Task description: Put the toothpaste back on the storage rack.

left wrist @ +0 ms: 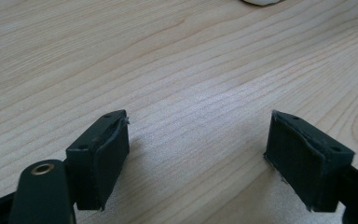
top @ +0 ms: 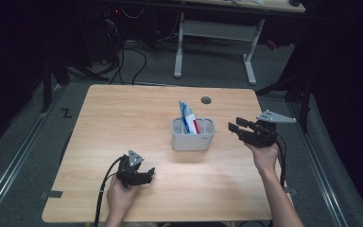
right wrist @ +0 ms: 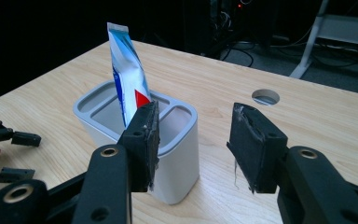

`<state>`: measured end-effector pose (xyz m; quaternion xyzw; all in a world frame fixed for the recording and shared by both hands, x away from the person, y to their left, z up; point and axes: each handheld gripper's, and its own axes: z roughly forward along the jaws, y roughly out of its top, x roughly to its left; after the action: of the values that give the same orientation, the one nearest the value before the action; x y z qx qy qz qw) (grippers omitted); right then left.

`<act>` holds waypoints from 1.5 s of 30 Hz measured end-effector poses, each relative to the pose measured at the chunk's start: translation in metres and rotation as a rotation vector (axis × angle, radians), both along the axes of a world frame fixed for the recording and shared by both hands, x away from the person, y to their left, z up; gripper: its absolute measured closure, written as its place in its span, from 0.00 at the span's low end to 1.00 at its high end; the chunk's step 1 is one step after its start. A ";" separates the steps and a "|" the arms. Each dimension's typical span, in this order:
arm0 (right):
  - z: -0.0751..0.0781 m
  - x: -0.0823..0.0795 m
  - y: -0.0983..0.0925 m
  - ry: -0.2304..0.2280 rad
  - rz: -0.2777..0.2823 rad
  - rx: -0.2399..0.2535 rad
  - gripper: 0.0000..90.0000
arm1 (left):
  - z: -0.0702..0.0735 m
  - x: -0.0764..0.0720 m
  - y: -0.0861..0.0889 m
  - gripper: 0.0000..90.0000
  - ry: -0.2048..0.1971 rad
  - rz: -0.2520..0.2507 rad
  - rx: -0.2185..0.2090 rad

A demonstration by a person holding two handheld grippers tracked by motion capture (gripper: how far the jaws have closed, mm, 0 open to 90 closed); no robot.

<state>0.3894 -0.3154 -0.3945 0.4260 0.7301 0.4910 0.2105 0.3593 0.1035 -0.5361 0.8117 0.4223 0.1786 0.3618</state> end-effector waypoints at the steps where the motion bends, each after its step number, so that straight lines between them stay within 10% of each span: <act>1: 0.000 -0.001 -0.001 -0.001 -0.001 -0.003 0.58 | 0.000 0.000 0.000 0.24 0.000 0.000 0.000; 45: -0.030 -0.050 -0.048 0.051 -0.050 0.071 0.59 | 0.000 0.000 0.000 0.24 0.001 0.001 0.001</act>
<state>0.3393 -0.3632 -0.4245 0.4636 0.7066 0.5002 0.1888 0.3589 0.1036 -0.5361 0.8118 0.4227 0.1788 0.3610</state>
